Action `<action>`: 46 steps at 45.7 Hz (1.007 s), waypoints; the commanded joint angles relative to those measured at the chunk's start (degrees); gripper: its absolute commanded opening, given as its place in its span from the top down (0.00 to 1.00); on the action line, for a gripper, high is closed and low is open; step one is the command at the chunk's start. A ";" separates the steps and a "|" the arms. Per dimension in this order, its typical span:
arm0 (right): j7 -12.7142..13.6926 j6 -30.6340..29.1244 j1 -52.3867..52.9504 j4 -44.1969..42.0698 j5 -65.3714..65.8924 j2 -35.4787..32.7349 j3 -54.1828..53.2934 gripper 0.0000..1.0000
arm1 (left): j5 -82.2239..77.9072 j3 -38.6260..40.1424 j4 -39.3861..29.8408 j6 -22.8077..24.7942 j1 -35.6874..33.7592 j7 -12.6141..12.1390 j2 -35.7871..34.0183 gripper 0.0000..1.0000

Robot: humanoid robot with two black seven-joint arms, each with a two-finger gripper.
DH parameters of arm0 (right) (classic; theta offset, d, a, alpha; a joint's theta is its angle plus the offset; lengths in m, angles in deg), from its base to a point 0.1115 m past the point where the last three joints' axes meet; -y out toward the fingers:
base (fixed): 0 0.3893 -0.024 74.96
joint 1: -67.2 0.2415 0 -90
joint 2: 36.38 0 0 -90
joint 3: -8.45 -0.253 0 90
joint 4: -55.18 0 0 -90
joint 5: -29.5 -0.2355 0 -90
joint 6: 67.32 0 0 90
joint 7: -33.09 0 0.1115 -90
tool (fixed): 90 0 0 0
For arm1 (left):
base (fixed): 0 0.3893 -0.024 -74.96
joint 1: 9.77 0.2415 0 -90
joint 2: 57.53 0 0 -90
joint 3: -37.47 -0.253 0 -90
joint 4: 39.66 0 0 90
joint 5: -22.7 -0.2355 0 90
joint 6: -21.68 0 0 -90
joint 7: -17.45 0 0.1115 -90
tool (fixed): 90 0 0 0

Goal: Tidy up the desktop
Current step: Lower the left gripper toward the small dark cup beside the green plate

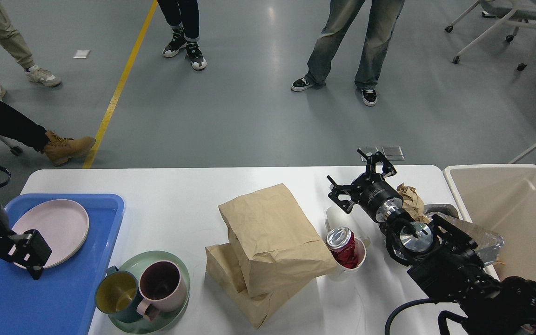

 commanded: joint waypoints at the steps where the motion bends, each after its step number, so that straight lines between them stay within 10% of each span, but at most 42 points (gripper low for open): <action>1: 0.00 0.00 0.00 0.00 0.00 0.05 0.06 0.00 | -4.73 3.22 0.10 -0.19 0.29 -0.80 0.53 0.03; 12: 0.00 0.00 0.00 0.00 0.00 -0.04 0.06 0.00 | -9.04 14.04 0.10 -0.98 7.14 -8.97 0.62 0.03; 46: 0.00 0.00 0.00 0.00 0.00 -0.04 -0.03 0.00 | -2.45 19.49 0.45 -10.12 18.04 -8.97 -1.40 0.04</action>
